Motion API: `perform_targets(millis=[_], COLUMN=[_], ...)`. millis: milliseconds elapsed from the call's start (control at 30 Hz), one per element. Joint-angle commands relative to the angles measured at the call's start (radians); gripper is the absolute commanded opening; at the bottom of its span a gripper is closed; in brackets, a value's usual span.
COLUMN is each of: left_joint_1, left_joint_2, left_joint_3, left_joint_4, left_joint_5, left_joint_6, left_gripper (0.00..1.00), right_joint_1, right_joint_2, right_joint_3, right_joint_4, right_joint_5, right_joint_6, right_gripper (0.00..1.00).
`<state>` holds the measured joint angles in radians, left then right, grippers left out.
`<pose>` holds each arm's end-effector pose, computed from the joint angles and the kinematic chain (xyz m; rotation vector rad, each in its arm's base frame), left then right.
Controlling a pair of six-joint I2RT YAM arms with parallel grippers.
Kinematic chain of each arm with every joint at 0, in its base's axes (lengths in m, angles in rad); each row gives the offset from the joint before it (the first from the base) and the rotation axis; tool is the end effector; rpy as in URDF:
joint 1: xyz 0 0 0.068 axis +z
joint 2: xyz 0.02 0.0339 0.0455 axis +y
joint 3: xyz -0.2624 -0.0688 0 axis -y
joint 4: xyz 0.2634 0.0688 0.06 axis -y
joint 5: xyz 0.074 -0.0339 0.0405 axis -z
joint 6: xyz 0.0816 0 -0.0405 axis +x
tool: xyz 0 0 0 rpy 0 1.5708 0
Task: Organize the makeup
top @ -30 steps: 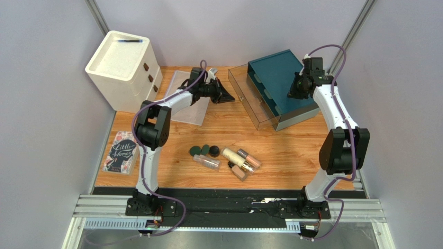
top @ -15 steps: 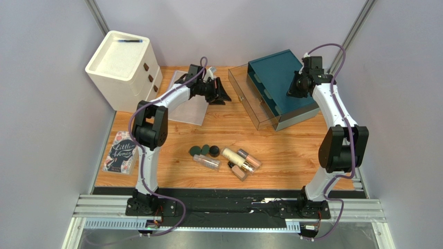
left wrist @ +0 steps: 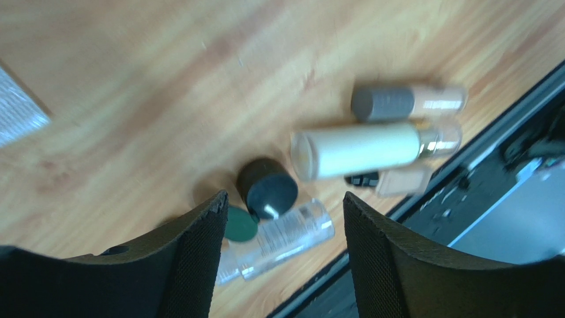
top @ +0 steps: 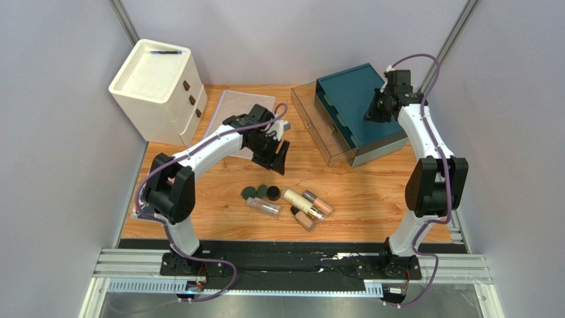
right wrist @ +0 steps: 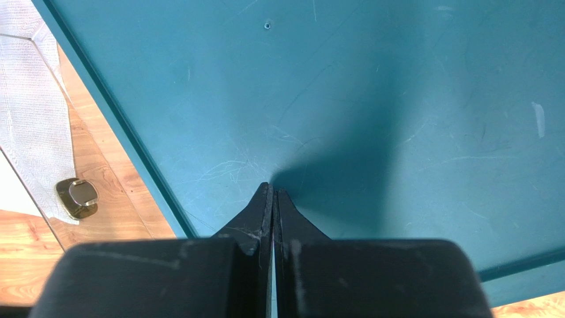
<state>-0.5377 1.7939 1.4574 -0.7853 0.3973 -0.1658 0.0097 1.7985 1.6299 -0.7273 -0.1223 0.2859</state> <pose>0.3371 -0.2378 0.2046 0.6357 2.6923 -0.7396 0.4457 0.0143 0.2631 0.2883 2.4612 0.2780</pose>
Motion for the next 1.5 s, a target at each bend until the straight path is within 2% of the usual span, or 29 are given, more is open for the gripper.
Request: perform_targets(millis=[0, 200, 567, 733, 1200, 1467], left_joint_1=[-0.054, -0.122, -0.311, -0.327, -0.332, -0.364], left_joint_2=[-0.119, -0.191, -0.206, -0.191, -0.076, -0.044], left_joint_3=[-0.081, -0.137, -0.209, -0.249, -0.331, -0.354], left_joint_4=[-0.054, -0.072, -0.141, -0.131, -0.022, 0.006], left_joint_5=[-0.058, -0.041, -0.172, -0.252, -0.241, -0.291], left_joint_6=[0.112, 0.156, 0.298, 0.287, 0.267, 0.243], left_gripper=[0.72, 0.73, 0.74, 0.74, 0.73, 0.71], right_joint_1=[-0.001, -0.001, -0.001, -0.001, -0.001, -0.001], right_joint_2=[0.084, 0.070, 0.015, -0.016, -0.071, -0.064], right_joint_3=[-0.044, -0.068, -0.140, -0.179, -0.234, -0.216], right_joint_4=[-0.132, -0.133, -0.127, -0.124, -0.130, -0.129], right_joint_5=[0.013, 0.012, 0.010, 0.010, 0.018, 0.024], right_joint_6=[-0.027, -0.033, -0.025, -0.024, -0.028, -0.024], right_gripper=[0.00, 0.00, 0.00, 0.00, 0.00, 0.00])
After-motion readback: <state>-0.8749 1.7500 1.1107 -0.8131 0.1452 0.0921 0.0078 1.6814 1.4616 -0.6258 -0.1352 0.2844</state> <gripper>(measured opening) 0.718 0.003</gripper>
